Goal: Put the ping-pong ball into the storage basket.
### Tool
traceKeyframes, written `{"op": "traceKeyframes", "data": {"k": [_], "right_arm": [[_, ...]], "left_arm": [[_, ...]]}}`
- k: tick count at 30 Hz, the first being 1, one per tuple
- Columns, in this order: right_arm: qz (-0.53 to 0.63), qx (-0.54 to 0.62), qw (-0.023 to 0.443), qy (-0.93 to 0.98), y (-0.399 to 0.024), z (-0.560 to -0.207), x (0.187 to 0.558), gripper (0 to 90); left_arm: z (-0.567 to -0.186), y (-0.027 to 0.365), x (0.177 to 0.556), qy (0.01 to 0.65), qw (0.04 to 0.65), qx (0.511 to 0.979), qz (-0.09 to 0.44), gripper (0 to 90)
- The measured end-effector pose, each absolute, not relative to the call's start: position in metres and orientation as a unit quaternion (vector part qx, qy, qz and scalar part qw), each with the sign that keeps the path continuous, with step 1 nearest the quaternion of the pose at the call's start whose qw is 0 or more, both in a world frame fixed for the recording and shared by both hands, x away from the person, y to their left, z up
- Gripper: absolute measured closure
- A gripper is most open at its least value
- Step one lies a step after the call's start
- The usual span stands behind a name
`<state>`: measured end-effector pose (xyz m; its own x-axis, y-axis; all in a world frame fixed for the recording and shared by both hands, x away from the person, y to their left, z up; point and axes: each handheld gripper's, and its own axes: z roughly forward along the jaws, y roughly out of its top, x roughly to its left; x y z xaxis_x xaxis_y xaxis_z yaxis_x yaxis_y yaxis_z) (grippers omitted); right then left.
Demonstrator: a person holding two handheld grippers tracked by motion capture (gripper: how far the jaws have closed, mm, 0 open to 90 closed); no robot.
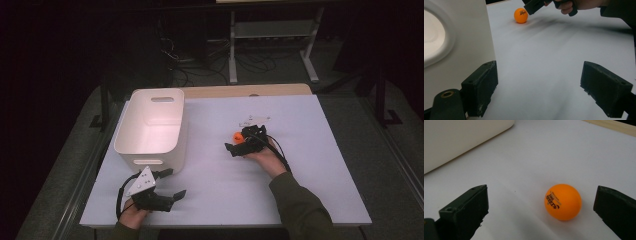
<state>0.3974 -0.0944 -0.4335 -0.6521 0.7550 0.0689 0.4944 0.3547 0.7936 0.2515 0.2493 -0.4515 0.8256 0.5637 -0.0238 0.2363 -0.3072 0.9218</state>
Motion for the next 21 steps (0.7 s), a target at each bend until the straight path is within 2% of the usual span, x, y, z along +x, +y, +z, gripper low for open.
{"op": "traceKeyframes", "data": {"k": [21], "right_arm": [[0.410,0.397,0.171,0.803,-0.093,-0.441,0.411,0.0]], "left_arm": [[-0.451,0.249,0.251,0.252,0.531,0.794,0.154,14.1]]}}
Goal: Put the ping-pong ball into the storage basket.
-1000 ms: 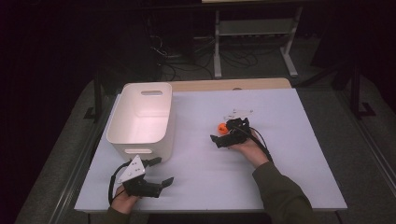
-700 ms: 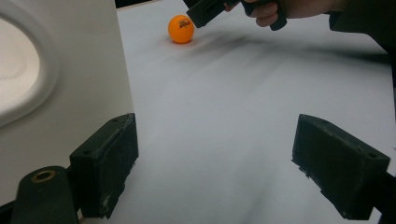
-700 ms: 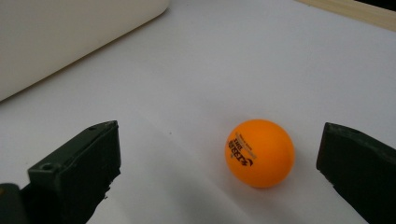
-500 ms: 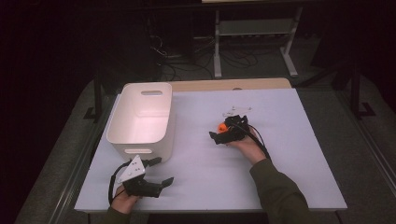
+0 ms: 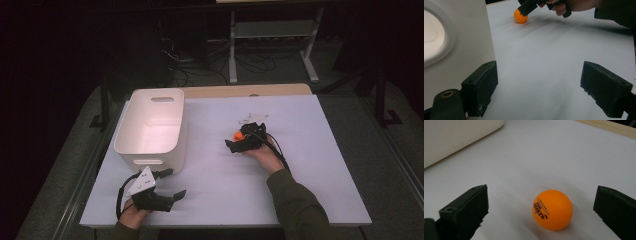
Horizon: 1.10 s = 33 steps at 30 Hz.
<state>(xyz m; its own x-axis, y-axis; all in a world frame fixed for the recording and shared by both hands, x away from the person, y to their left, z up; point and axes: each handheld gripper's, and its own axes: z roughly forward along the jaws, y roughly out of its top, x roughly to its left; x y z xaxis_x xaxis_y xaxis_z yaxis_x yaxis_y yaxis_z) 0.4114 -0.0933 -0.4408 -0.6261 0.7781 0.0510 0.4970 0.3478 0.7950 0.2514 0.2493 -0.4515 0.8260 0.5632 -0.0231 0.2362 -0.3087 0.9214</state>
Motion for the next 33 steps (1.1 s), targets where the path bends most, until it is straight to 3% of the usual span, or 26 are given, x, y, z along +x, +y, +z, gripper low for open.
{"op": "traceKeyframes", "data": {"k": [28,33], "right_arm": [[0.391,0.414,0.162,0.806,-0.096,-0.453,0.417,0.0],[0.390,0.414,0.163,0.806,-0.096,-0.452,0.417,3.6]], "left_arm": [[-0.452,0.249,0.251,0.251,0.531,0.794,0.154,14.2],[-0.452,0.249,0.251,0.251,0.531,0.795,0.154,14.2]]}}
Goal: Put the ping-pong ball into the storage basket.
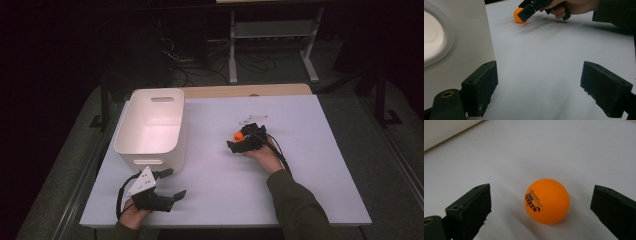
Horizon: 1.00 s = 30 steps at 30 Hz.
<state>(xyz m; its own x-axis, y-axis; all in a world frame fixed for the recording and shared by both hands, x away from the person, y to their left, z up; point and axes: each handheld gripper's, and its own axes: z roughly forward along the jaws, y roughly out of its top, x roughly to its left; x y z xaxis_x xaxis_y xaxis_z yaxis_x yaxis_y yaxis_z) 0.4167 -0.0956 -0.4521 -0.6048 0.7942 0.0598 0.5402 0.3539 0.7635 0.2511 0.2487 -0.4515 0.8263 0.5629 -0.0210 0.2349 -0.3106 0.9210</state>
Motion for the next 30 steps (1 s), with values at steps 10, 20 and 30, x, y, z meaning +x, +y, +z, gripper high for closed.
{"op": "traceKeyframes", "data": {"k": [10,20,30], "right_arm": [[0.385,0.420,0.158,0.807,-0.0963,-0.4519,0.4165,13.1],[0.386,0.422,0.153,0.806,-0.0971,-0.4517,0.4166,19.4],[0.385,0.421,0.150,0.808,-0.0973,-0.4522,0.4167,26.4]], "left_arm": [[-0.4515,0.2486,0.2509,0.251,0.530,0.795,0.155,14.2],[-0.4515,0.2485,0.2510,0.251,0.530,0.795,0.155,14.2],[-0.4515,0.2484,0.2510,0.251,0.529,0.796,0.155,14.2]]}}
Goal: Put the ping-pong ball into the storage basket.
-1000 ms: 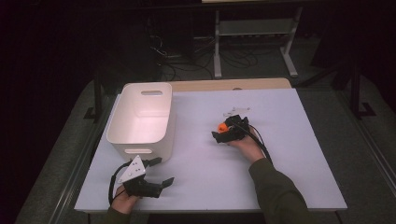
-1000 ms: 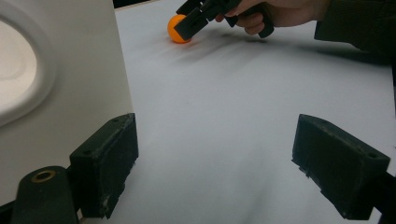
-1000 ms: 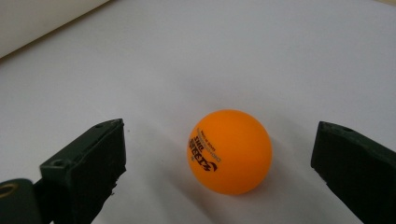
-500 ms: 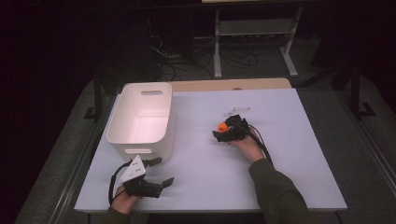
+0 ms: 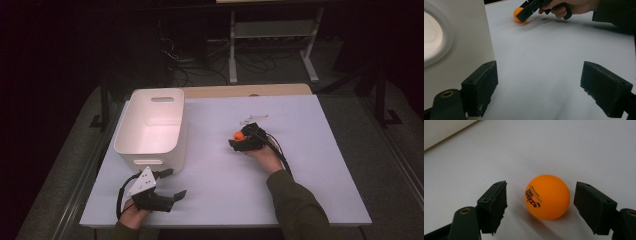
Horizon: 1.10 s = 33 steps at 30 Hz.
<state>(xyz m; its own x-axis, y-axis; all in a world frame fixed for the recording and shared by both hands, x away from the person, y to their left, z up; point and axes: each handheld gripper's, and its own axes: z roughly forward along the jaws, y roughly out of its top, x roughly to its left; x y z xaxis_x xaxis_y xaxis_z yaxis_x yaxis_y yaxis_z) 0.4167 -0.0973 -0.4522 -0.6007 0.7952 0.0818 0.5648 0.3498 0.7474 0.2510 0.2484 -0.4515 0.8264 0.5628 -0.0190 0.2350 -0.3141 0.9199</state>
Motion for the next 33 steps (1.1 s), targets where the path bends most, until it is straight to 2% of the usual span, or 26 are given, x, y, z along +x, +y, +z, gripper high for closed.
{"op": "traceKeyframes", "data": {"k": [28,33], "right_arm": [[0.375,0.424,0.159,0.809,-0.0977,-0.4541,0.4171,48.5],[0.375,0.424,0.159,0.809,-0.0979,-0.4540,0.4171,49.1]], "left_arm": [[-0.4515,0.2483,0.2510,0.250,0.528,0.796,0.155,14.2],[-0.4515,0.2483,0.2510,0.250,0.529,0.796,0.155,14.2]]}}
